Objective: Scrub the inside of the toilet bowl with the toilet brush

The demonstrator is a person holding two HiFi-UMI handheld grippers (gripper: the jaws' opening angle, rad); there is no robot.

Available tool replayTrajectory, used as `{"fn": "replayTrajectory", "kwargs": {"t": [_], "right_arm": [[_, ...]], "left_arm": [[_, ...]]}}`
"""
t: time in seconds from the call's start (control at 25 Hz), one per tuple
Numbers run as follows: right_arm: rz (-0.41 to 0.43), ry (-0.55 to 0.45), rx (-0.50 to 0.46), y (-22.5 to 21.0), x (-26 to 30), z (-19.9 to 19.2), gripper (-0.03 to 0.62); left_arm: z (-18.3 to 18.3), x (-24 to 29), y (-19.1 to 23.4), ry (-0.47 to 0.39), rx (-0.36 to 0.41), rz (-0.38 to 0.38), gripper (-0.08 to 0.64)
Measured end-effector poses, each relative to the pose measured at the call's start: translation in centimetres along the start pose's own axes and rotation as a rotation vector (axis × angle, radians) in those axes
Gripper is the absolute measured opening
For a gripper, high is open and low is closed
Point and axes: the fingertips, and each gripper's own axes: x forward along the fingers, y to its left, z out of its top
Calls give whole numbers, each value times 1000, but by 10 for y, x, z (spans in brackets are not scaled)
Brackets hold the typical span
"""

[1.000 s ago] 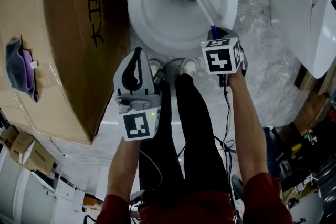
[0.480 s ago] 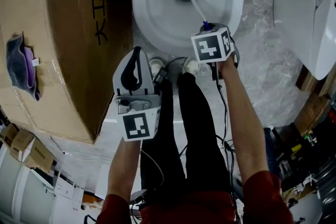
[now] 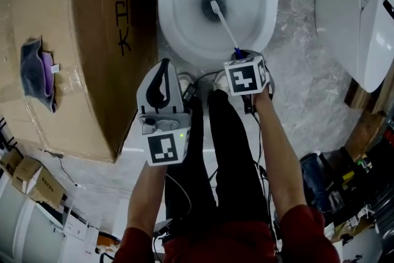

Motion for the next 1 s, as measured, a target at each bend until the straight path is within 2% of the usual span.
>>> {"fn": "replayTrajectory", "kwargs": {"t": [0.28,0.48,0.68,0.84,1.0], "right_arm": [[38,-46,132,15,-50,-31,61],[63,-115,128,29,-120,-32,61],[99,-232,110,33,-219,-18,62],[76,-330,93,32,-304,-10,62],[36,-448,82,26,-381,3,62]], "left_arm": [[41,-16,-9,-16,2,-12,12],[90,-36,-19,-32,3,-21,12],[167,-67,-32,-69,10,-25,12],[239,-99,-34,-128,9,-10,12],[312,-127,-31,-235,82,-9,12]]}}
